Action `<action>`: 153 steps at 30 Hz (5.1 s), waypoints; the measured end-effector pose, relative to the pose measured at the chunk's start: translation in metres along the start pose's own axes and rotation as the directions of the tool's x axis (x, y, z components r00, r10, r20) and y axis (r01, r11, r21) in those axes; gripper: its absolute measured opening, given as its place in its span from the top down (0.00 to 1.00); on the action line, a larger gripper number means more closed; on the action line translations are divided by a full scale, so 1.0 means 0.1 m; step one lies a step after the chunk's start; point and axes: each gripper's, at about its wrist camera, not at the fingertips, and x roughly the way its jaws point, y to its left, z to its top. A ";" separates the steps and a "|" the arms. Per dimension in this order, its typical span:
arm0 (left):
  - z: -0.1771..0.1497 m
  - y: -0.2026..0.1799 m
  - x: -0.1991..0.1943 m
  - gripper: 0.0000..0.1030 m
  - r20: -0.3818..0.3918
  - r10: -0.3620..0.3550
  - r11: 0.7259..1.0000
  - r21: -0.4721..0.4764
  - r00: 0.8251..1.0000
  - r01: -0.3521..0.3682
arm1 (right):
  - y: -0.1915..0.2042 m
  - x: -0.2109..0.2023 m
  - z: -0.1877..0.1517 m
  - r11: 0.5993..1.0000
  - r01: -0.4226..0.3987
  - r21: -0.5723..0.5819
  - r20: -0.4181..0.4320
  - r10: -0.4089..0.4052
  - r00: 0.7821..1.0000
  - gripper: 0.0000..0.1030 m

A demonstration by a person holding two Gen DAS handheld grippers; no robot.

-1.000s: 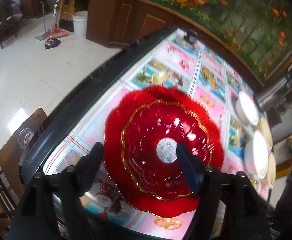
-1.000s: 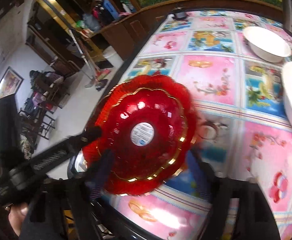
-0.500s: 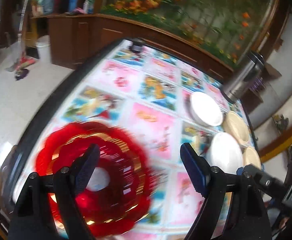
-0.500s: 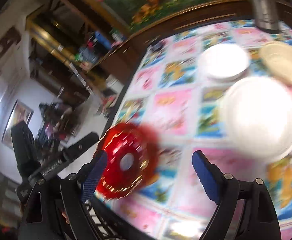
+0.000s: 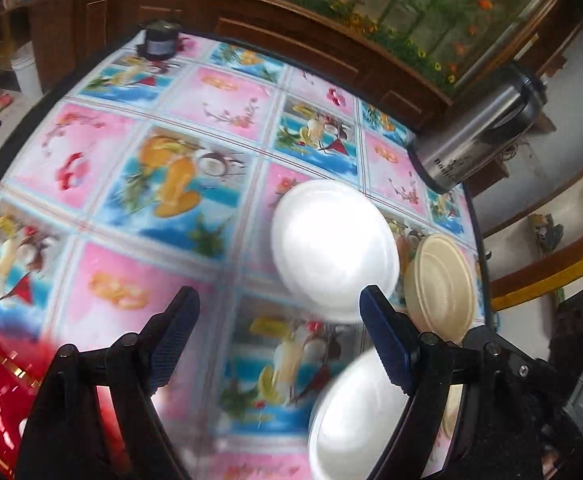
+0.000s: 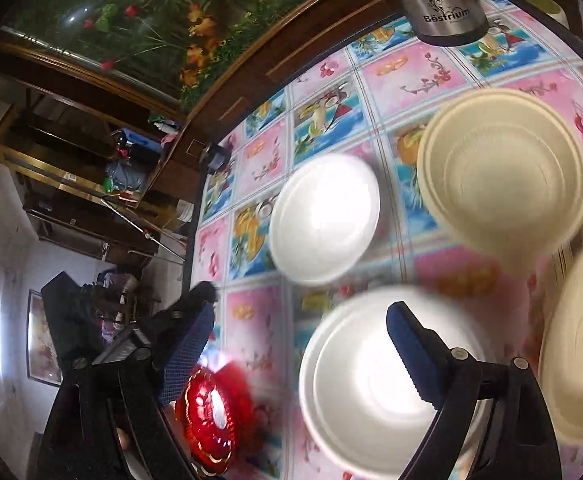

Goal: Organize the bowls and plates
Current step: 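Move the left tool to the white foam plate and grasp its rim, then carry the white foam plate with the left tool toward the red plates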

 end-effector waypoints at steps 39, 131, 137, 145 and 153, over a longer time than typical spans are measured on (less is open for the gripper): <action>0.10 -0.03 0.88 0.82 -0.057 0.142 0.990 0.016 0.988 -0.141 | -0.38 0.76 0.29 0.985 0.167 0.048 -0.046 -0.165 0.985 0.91; -2.11 0.77 -1.35 0.86 0.303 0.173 0.980 0.039 0.937 -0.193 | 0.75 -0.19 -2.29 0.949 0.093 -0.301 0.111 -0.062 0.992 0.91; -2.07 1.00 -1.42 0.86 0.312 0.213 0.976 -0.019 0.926 -0.218 | 0.94 -0.02 -2.34 0.940 0.069 -0.335 0.081 -0.044 0.996 0.91; -2.01 1.30 -1.46 0.86 0.310 0.266 0.964 -0.097 0.913 -0.248 | 1.21 0.24 -2.36 0.925 0.040 -0.378 0.037 -0.028 0.999 0.91; -1.94 1.57 -1.40 0.86 0.275 0.303 0.950 -0.158 0.912 -0.268 | 1.45 0.51 -2.35 0.911 0.027 -0.412 -0.006 -0.032 0.999 0.91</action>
